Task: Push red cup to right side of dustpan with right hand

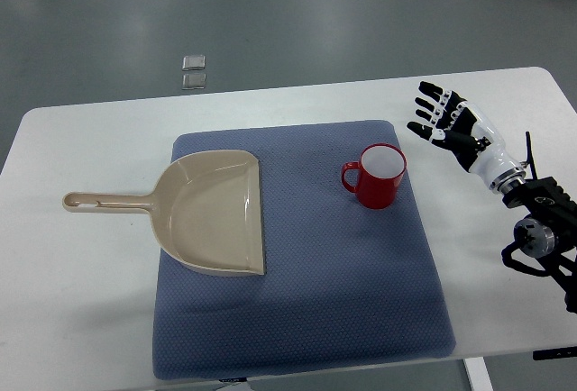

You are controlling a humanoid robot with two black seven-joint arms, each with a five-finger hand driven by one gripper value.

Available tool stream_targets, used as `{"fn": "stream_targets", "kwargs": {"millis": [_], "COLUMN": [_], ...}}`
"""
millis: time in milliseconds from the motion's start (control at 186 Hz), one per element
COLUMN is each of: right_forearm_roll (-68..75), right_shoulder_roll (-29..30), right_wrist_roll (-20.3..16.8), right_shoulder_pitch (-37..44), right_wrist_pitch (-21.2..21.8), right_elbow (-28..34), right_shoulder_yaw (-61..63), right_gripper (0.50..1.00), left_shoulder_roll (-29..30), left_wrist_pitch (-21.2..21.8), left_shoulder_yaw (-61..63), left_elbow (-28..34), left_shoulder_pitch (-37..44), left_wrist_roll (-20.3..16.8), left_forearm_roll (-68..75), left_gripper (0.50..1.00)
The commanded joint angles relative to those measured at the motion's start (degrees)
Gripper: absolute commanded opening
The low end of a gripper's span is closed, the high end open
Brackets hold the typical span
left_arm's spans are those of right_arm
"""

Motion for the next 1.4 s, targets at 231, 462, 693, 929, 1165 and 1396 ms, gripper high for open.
{"fn": "stream_targets", "kwargs": {"millis": [231,462,693,929,1165,1396], "right_forearm_roll": [-0.02,0.41,0.41,0.41,0.33,0.15], "right_shoulder_roll": [0.08,0.43,0.52,0.43,0.26,-0.18], "right_wrist_roll": [-0.09,0.0,1.58,1.58,1.58,1.67], "right_shoulder_pitch": [0.09,0.09,0.0,0.09,-0.18,-0.88], "right_wrist_pitch": [-0.44,-1.49,0.09,0.35,3.6,4.57], "right_elbow": [-0.27,-1.15,-1.5,-1.33,-1.33,-1.5], "right_shoulder_yaw": [0.07,0.16,0.25,0.16,-0.02,-0.11], "right_gripper": [0.926,0.926,0.926,0.928,0.926,0.926], "left_shoulder_roll": [0.0,0.0,0.0,0.0,0.0,0.0], "left_wrist_pitch": [0.1,0.1,0.1,0.1,0.1,0.1], "left_shoulder_yaw": [0.07,0.15,0.15,0.15,0.15,0.15], "left_elbow": [-0.07,-0.25,-0.07,-0.16,-0.16,-0.16], "left_shoulder_pitch": [-0.02,0.6,0.6,0.6,0.6,0.6], "left_wrist_roll": [-0.09,0.0,0.0,0.0,0.0,0.0], "left_forearm_roll": [0.0,0.0,0.0,0.0,0.0,0.0], "left_gripper": [1.0,1.0,1.0,1.0,1.0,1.0]}}
